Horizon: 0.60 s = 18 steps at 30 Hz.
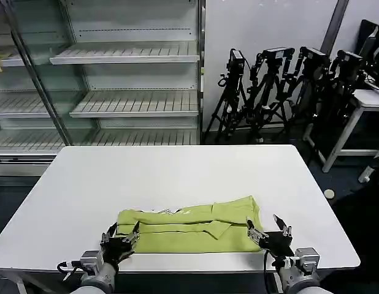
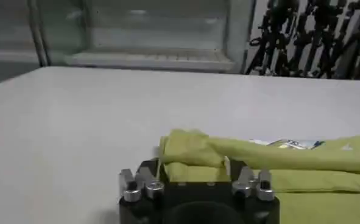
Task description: Fold and organize the clothes.
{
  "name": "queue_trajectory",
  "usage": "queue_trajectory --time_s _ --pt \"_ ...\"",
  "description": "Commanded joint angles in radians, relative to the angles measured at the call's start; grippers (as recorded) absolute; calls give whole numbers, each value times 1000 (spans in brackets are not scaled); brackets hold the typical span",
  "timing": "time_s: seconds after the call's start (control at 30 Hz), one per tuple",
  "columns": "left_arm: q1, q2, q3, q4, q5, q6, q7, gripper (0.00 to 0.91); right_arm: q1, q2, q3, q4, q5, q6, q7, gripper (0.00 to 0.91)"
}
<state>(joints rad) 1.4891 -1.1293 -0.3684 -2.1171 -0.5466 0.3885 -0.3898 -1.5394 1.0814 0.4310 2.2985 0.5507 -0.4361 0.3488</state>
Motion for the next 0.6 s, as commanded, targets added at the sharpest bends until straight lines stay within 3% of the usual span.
queue_trajectory --time_s 0.03,0.6 --pt "1 -27 6 11 -104 -2 -19 20 -12 2 6 11 -1 0 2 907" --pt "-2 -11 -93 5 -270 -44 -13 20 -22 3 24 31 12 1 19 907"
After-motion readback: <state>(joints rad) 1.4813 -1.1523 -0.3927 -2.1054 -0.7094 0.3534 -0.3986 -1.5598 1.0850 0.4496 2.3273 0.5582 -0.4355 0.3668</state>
